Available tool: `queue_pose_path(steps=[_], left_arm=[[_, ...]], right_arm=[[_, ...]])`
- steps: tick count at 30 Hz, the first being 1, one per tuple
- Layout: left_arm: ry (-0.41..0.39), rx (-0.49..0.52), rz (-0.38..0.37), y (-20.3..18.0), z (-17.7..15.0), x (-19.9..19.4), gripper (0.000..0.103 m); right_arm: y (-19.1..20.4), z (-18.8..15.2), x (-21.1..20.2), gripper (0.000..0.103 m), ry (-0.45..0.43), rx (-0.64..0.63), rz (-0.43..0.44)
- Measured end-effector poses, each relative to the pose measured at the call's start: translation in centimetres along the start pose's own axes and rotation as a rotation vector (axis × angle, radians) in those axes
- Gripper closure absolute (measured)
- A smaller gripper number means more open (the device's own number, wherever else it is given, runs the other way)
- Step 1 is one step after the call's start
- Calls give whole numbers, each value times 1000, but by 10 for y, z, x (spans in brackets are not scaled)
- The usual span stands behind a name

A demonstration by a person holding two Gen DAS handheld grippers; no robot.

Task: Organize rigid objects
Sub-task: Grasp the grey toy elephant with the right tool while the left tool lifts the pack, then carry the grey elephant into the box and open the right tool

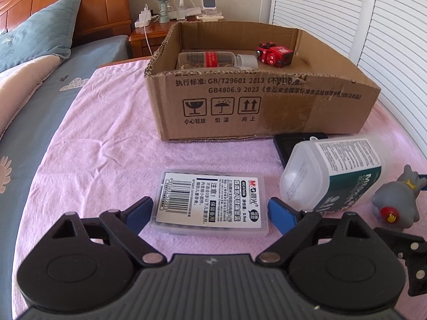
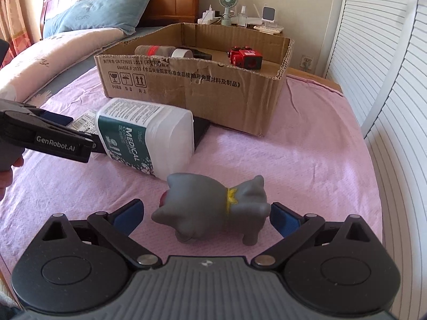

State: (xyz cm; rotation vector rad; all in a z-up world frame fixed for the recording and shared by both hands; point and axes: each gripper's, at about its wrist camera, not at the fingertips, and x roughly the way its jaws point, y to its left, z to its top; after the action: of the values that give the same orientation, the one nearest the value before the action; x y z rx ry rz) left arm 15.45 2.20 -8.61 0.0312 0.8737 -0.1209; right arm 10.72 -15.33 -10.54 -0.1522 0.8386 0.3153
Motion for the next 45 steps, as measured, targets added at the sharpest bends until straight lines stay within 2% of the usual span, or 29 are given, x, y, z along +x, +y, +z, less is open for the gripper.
queue_pose_path(steps=[8,19,27,32,40,45], left_arm=[[8,10,-8,1,1,0,11],[68,76,-64,7,4,-6,12],[80,120,-97,13,13,-24,13],[81,156,-97,12,15,-29,13],[131,122,-73,14,-2,-16,12],[118,103,-72,15,0,-13,10]], right_arm=[[7,10,1,24,24,-5,-76],[4,11,-5,25,39,-8,-80],[-4,19,-21,25,15,-31,-58],[-6,27,-33,25,-21,-59,-75],[-7,30,-41,25,-49,-46,-79],[-7,30,-41,25,-46,-48,-75]])
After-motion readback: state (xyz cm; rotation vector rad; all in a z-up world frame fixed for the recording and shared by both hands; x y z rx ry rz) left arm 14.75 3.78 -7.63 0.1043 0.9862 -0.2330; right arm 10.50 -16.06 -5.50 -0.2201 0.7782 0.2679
